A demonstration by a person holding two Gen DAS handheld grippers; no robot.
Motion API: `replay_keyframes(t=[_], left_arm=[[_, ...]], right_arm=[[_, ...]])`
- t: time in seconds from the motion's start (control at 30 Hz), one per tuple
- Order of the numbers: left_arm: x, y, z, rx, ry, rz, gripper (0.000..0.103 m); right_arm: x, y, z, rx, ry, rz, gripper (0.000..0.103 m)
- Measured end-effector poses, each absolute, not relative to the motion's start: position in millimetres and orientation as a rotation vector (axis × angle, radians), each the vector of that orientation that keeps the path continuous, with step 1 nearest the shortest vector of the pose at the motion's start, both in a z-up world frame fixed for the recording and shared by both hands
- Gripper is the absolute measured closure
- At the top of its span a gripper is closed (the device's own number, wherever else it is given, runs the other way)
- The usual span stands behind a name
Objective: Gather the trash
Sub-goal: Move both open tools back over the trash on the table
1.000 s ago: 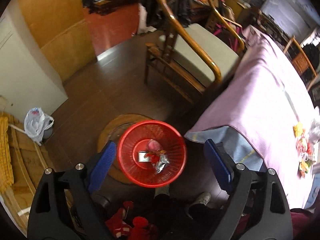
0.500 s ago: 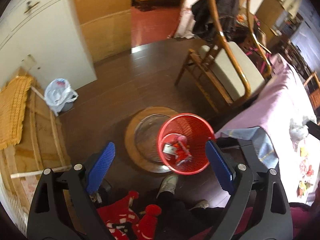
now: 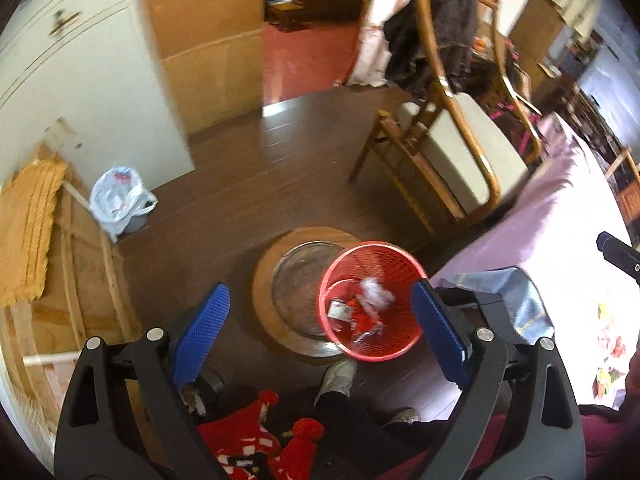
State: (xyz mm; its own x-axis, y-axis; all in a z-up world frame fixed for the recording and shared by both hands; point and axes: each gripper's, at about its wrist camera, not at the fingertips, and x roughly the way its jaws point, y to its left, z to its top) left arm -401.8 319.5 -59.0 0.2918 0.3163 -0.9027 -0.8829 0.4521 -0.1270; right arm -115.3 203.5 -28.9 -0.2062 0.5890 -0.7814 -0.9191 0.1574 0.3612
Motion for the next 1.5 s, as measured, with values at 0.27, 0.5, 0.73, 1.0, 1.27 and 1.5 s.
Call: replay_keyframes(t=[0.27, 0.5, 0.73, 1.0, 1.27, 1.5], left_arm=[[-325.2, 316.2, -55.7, -0.603, 0.99, 0.727, 0.014], [-254.1, 293.9, -52.2, -0.488, 1.018, 0.555, 0.013], [-168.6, 246.3, -53.9, -0.339, 1.071, 0.363, 0.013], [-75.9, 160.4, -56.7, -0.293, 1.07, 0.18, 0.013], [6.0, 74.9, -70.2, -0.164, 1.122, 0.023, 0.013], [70.0, 26.2, -89.4, -0.101, 1.15, -0.074, 0.013]], right_arm=[[-64.3, 140.7, -27.5, -0.254, 1.079, 1.252, 0.064], [-35.3, 72.0, -29.2, -0.119, 1.057, 1.074, 0.057], [-14.9, -19.3, -39.6, 0.023, 1.046, 0.876, 0.053], [29.0, -128.3, -47.3, 0.144, 1.021, 0.693, 0.051], [50.7, -216.0, -58.7, 0.242, 1.009, 0.552, 0.05], [47.2, -285.4, -65.5, 0.294, 1.001, 0.387, 0.049]])
